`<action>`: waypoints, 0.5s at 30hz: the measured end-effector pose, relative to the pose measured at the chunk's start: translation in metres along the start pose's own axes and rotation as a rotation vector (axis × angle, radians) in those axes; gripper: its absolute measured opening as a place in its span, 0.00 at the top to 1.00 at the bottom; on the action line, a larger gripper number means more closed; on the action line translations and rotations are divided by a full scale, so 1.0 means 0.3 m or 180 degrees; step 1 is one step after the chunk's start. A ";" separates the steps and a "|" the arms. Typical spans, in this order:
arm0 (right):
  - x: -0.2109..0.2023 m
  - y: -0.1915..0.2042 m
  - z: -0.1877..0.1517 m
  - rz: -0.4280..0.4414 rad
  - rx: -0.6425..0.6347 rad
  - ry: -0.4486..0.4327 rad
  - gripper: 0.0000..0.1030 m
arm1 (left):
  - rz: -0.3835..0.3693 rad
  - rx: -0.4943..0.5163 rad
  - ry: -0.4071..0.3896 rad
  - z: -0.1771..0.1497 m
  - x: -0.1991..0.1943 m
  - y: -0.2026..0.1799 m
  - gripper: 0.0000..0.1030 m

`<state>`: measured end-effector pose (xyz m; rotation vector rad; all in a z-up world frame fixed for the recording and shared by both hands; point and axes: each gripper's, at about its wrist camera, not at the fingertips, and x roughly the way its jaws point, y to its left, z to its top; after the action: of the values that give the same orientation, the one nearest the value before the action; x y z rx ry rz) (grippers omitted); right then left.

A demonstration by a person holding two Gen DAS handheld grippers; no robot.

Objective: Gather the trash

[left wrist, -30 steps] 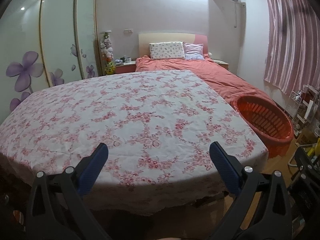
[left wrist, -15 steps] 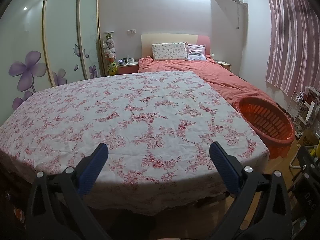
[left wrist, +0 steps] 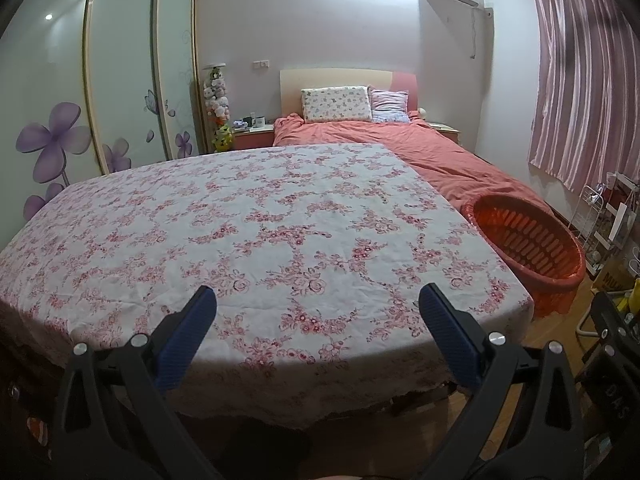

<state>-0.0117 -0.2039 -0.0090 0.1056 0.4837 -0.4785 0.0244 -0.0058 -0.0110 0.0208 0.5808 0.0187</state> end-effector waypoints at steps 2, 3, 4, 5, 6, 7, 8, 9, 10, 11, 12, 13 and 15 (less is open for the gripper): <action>0.001 0.000 0.000 0.0000 0.0000 0.0000 0.04 | -0.0007 0.0006 0.0002 0.000 -0.002 -0.004 0.04; -0.001 0.001 0.001 0.0003 0.0002 0.0001 0.04 | -0.0010 0.0008 0.0002 0.000 -0.003 -0.005 0.04; -0.003 0.002 0.001 0.0003 0.0004 0.0002 0.04 | -0.0014 0.0010 0.0002 -0.001 -0.003 -0.006 0.04; -0.001 0.001 0.001 0.0001 0.0002 0.0001 0.04 | -0.0021 0.0013 0.0003 -0.001 -0.003 -0.007 0.04; -0.001 0.002 0.001 0.0000 0.0002 0.0001 0.04 | -0.0025 0.0015 0.0003 0.000 -0.004 -0.008 0.04; -0.001 0.001 0.001 0.0000 0.0003 0.0000 0.04 | -0.0031 0.0017 0.0004 -0.001 -0.004 -0.010 0.04; -0.001 0.001 0.001 0.0001 0.0003 0.0001 0.04 | -0.0035 0.0021 0.0004 -0.002 -0.004 -0.011 0.04; -0.001 0.001 0.001 0.0000 0.0004 0.0001 0.04 | -0.0041 0.0025 0.0005 -0.003 -0.004 -0.013 0.04; -0.001 0.001 0.001 -0.0001 0.0004 0.0001 0.04 | -0.0044 0.0026 0.0006 -0.003 -0.004 -0.013 0.04; -0.004 0.003 0.001 -0.0002 0.0007 0.0003 0.04 | -0.0048 0.0030 0.0007 -0.004 -0.004 -0.014 0.04; -0.003 0.002 0.000 -0.0001 0.0007 0.0003 0.04 | -0.0051 0.0033 0.0009 -0.004 -0.004 -0.016 0.04; -0.003 0.002 0.000 -0.0002 0.0006 0.0001 0.04 | -0.0055 0.0036 0.0010 -0.004 -0.004 -0.017 0.04; -0.004 0.002 0.000 -0.0002 0.0007 0.0001 0.04 | -0.0059 0.0040 0.0011 -0.005 -0.003 -0.019 0.04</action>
<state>-0.0123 -0.2029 -0.0084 0.1075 0.4835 -0.4796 0.0227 -0.0115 -0.0119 0.0274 0.5845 -0.0028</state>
